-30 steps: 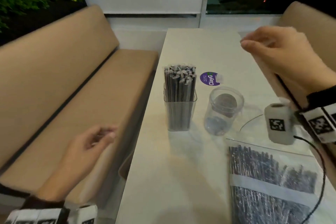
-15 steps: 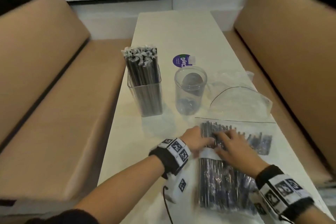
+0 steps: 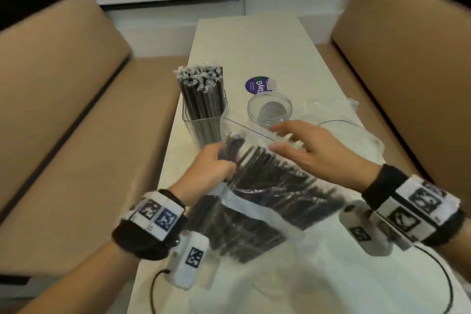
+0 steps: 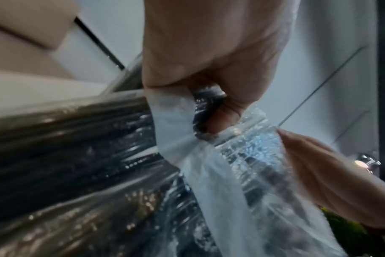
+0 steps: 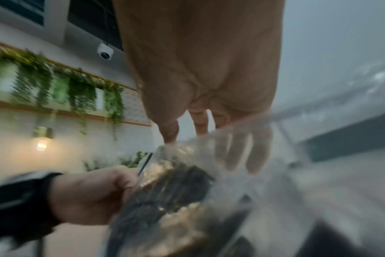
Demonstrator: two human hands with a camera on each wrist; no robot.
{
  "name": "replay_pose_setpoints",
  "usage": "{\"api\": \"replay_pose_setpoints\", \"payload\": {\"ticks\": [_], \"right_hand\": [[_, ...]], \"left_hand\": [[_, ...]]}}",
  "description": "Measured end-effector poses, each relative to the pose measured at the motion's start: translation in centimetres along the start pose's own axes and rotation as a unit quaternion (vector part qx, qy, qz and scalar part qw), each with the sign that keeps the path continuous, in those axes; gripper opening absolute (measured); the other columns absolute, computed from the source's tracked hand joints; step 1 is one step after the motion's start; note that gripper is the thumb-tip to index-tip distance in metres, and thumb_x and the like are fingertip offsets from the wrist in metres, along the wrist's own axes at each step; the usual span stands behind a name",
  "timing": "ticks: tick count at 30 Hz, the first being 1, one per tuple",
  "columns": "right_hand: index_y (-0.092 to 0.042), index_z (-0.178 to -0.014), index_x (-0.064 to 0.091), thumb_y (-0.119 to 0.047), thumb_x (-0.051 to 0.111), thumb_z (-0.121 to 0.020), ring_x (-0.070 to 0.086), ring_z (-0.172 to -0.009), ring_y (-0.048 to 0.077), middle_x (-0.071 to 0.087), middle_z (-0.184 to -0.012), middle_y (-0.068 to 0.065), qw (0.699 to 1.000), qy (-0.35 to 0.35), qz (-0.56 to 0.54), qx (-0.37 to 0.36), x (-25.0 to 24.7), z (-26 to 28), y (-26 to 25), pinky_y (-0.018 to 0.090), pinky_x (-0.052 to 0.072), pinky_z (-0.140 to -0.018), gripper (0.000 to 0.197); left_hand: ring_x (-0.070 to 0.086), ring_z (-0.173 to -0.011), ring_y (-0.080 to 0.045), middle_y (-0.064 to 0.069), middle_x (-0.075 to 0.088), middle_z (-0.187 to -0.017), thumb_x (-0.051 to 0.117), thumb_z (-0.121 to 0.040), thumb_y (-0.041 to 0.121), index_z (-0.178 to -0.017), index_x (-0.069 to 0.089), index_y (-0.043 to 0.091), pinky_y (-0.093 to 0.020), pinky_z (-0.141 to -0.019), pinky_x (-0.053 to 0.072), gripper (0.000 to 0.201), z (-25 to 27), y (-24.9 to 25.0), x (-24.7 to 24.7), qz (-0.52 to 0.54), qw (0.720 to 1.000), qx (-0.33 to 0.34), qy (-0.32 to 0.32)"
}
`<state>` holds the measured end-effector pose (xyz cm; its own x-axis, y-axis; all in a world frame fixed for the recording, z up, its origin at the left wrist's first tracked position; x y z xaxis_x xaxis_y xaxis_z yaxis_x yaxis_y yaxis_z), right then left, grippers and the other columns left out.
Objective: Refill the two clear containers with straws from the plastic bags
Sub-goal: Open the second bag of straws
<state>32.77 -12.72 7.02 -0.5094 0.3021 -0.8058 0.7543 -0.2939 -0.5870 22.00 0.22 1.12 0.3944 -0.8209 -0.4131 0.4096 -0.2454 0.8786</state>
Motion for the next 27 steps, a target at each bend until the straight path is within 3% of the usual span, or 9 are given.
{"api": "replay_pose_setpoints", "payload": {"ticks": [2,4,7,10,12,14,19,22,27], "right_hand": [[-0.009,-0.105,0.064,-0.044,0.055,-0.093,0.057,-0.076,0.019,0.066,-0.092,0.009,0.996,-0.041,-0.072,-0.035,1.0,-1.3,-3.3,0.032,0.044,-0.067,0.038],[-0.002,-0.093,0.064,-0.033,0.064,-0.090,0.059,-0.066,0.022,0.065,-0.081,0.020,0.984,-0.039,-0.169,-0.033,1.1,-2.2,-5.4,0.039,0.051,-0.062,0.031],[0.001,-0.087,0.064,-0.013,0.073,-0.083,0.061,-0.061,0.016,0.065,-0.071,0.013,0.955,-0.010,-0.297,0.007,0.8,-3.2,-6.7,0.032,0.055,-0.060,0.018],[-0.005,-0.096,0.061,-0.005,0.076,-0.079,0.060,-0.055,0.022,0.061,-0.059,0.006,0.934,-0.007,-0.357,0.025,1.7,-3.1,-8.3,0.038,0.059,-0.057,0.022],[-0.013,-0.097,0.059,-0.008,0.076,-0.078,0.062,-0.058,0.035,0.060,-0.059,0.007,0.940,-0.001,-0.341,0.010,2.4,-2.6,-9.8,0.050,0.060,-0.063,0.026],[-0.017,-0.099,0.060,-0.015,0.077,-0.078,0.066,-0.067,0.038,0.065,-0.069,0.016,0.950,0.007,-0.313,-0.008,2.9,-2.2,-11.1,0.053,0.059,-0.068,0.028],[-0.010,-0.109,0.062,-0.015,0.070,-0.085,0.067,-0.074,0.021,0.065,-0.094,0.028,0.932,-0.032,-0.360,0.023,3.5,-2.7,-11.7,0.042,0.062,-0.071,0.026],[-0.005,-0.110,0.064,-0.009,0.056,-0.093,0.064,-0.076,0.022,0.063,-0.094,0.032,0.920,-0.050,-0.386,0.040,3.4,-2.9,-11.8,0.042,0.060,-0.076,0.019],[0.006,-0.103,0.065,-0.022,0.051,-0.098,0.060,-0.065,0.019,0.061,-0.083,0.014,0.903,-0.055,-0.415,0.097,3.3,-3.5,-10.7,0.024,0.054,-0.055,0.032]], "left_hand": [[0.068,-0.077,-0.025,-0.004,0.069,-0.077,0.055,-0.064,0.004,-0.080,0.063,0.010,-0.043,-0.072,0.053,0.018,0.8,0.9,-2.6,-0.026,1.000,0.016,0.006],[0.068,-0.070,-0.013,0.007,0.070,-0.070,0.057,-0.069,0.005,-0.076,0.064,0.015,-0.037,-0.070,0.053,0.015,1.4,1.2,-4.4,-0.025,0.999,0.032,0.016],[0.064,-0.085,-0.014,0.007,0.062,-0.093,0.066,-0.071,0.028,-0.093,0.058,0.028,-0.036,-0.075,0.051,0.023,2.6,1.2,-7.8,-0.107,0.982,0.055,0.145],[0.059,-0.068,-0.006,0.006,0.057,-0.093,0.068,-0.084,0.038,-0.094,0.053,0.028,-0.028,-0.061,0.046,0.021,5.2,1.9,-9.8,-0.042,0.956,0.068,0.282],[0.062,-0.054,-0.008,0.003,0.066,-0.075,0.063,-0.089,0.042,-0.089,0.060,0.019,-0.025,-0.052,0.046,0.023,5.7,2.2,-9.0,0.128,0.965,0.040,0.226],[0.068,-0.056,-0.014,-0.006,0.073,-0.075,0.061,-0.089,0.047,-0.093,0.065,0.008,-0.025,-0.050,0.051,0.039,6.0,2.9,-8.0,0.207,0.965,0.021,0.158],[0.070,-0.055,-0.014,-0.003,0.073,-0.063,0.074,-0.084,0.022,-0.084,0.067,0.008,-0.026,-0.056,0.057,0.015,7.1,4.2,-9.8,0.194,0.963,0.064,0.178],[0.076,-0.065,-0.020,-0.008,0.077,-0.071,0.076,-0.078,0.032,-0.089,0.069,0.006,-0.023,-0.056,0.057,0.029,7.2,4.1,-10.0,0.188,0.968,0.052,0.158],[0.076,-0.067,-0.017,-0.009,0.078,-0.072,0.068,-0.088,0.007,-0.086,0.073,0.008,-0.024,-0.062,0.062,0.004,7.3,4.6,-9.4,0.168,0.977,0.042,0.127]]}}
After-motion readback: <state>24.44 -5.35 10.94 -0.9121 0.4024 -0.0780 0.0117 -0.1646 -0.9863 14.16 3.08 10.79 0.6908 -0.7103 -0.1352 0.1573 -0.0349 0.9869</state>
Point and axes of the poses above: each hand's wrist, its own z-axis away from the middle knuckle, its own x-axis out of the palm, y = z × x, the point moved 9 cm from there along -z, towards the middle knuckle
